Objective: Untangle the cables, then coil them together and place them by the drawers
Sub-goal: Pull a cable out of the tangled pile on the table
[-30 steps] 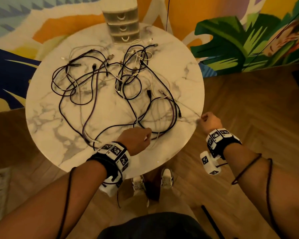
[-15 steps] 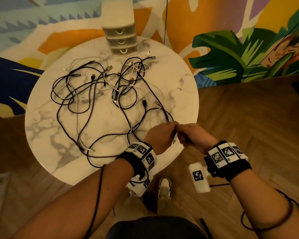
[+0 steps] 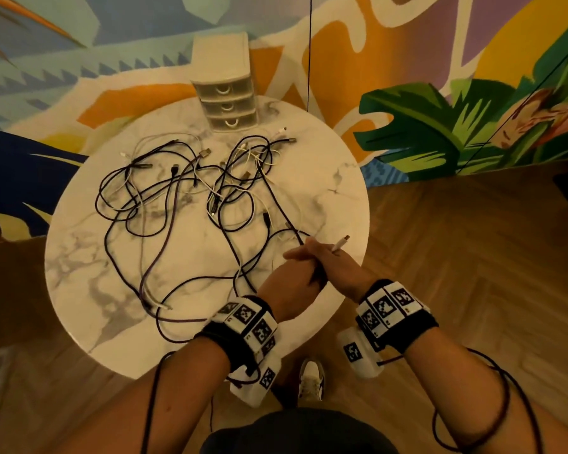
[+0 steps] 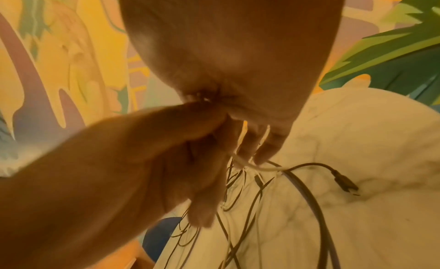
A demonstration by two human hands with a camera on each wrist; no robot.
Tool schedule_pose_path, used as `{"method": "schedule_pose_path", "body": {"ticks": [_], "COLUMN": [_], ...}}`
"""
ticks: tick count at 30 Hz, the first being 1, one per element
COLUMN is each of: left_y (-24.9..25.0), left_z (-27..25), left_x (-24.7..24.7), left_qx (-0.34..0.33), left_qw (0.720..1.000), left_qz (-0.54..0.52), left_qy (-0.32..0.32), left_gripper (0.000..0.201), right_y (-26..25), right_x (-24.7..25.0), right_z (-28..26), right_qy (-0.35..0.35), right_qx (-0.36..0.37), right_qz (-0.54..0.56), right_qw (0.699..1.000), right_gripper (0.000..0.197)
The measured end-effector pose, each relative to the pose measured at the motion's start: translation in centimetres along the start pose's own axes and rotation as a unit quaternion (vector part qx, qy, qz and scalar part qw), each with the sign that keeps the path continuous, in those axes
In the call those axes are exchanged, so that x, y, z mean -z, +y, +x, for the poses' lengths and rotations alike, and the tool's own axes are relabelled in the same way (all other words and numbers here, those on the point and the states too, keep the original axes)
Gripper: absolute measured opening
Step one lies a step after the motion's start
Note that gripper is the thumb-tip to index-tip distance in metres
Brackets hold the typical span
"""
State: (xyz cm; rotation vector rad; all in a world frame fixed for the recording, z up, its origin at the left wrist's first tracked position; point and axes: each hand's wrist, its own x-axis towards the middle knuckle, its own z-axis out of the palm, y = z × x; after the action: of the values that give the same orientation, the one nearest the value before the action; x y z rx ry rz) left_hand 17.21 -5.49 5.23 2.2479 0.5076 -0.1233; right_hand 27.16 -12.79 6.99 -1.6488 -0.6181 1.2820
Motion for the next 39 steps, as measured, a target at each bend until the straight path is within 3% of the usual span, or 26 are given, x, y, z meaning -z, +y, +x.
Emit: {"method": "schedule_pose_path", "body": {"ticks": [4,7,12,13,16,17,20,21,23,25,27,29,30,33,36,39], "left_y": [-3.6,-6.9,-8.7,-8.9,-8.9,-8.6,-6.7,-5.8,-3.9,-3.0,-2.9,-2.8,-2.8,-2.8,-4.9,-8.0], "left_z": [-0.7,0.4,4.0,4.3,4.6,4.7,5.3,5.4,5.3,5.2,4.8,4.5,4.4,4.2,4.1,4.4], "left_x": [-0.7,0.9,6.3,6.8,7.1,7.4,8.6,8.8,8.1,6.4,5.0,4.3,4.2,4.0,4.3,6.7], "left_qx": [0.054,0.12,0.199,0.203,0.216,0.213,0.153,0.131,0.121,0.126,0.12,0.111,0.111,0.136,0.175,0.231], "left_qw": [0.998,0.988,0.959,0.956,0.967,0.968,0.961,0.96,0.957,0.942,0.933,0.932,0.932,0.934,0.935,0.926], "left_qz": [0.038,0.095,0.097,0.102,0.077,0.067,0.083,0.108,0.201,0.294,0.33,0.334,0.332,0.319,0.302,0.293], "left_qy": [-0.004,0.005,0.175,0.187,0.109,0.112,0.214,0.223,0.171,0.104,0.08,0.087,0.093,0.09,0.068,0.062], "left_gripper": [0.024,0.027,0.028,0.027,0.03,0.031,0.031,0.031,0.031,0.032,0.031,0.026,0.023,0.02,0.027,0.03], "right_y": [0.3,-0.6,-2.5,-2.4,-1.5,-1.0,0.6,0.9,0.9,0.2,-0.4,-0.9,-1.2,-0.3,-0.4,-3.2], "right_x": [0.2,1.4,4.5,5.1,6.9,7.6,9.1,9.1,8.1,5.7,3.1,1.6,1.0,0.3,0.2,1.1], "right_z": [0.6,0.8,0.8,0.8,1.1,1.3,1.2,0.7,-0.9,-2.1,-1.6,0.4,1.7,5.5,6.4,5.7], "right_qy": [0.062,0.065,0.153,0.169,0.218,0.245,0.253,0.212,0.079,0.011,0.074,0.175,0.174,0.083,0.126,0.196], "right_qx": [0.052,0.101,0.15,0.151,0.14,0.132,0.044,-0.013,-0.116,-0.14,-0.008,0.136,0.15,0.05,0.089,0.154], "right_qz": [0.042,0.126,0.208,0.221,0.263,0.264,0.273,0.263,0.192,0.056,-0.081,-0.229,-0.274,-0.283,-0.365,-0.336], "right_qw": [0.996,0.985,0.955,0.949,0.929,0.923,0.927,0.941,0.971,0.989,0.994,0.948,0.934,0.954,0.918,0.908], "right_gripper": [0.059,0.071,0.072,0.071,0.072,0.072,0.08,0.086,0.096,0.083,0.049,0.024,0.022,0.026,0.045,0.048]}}
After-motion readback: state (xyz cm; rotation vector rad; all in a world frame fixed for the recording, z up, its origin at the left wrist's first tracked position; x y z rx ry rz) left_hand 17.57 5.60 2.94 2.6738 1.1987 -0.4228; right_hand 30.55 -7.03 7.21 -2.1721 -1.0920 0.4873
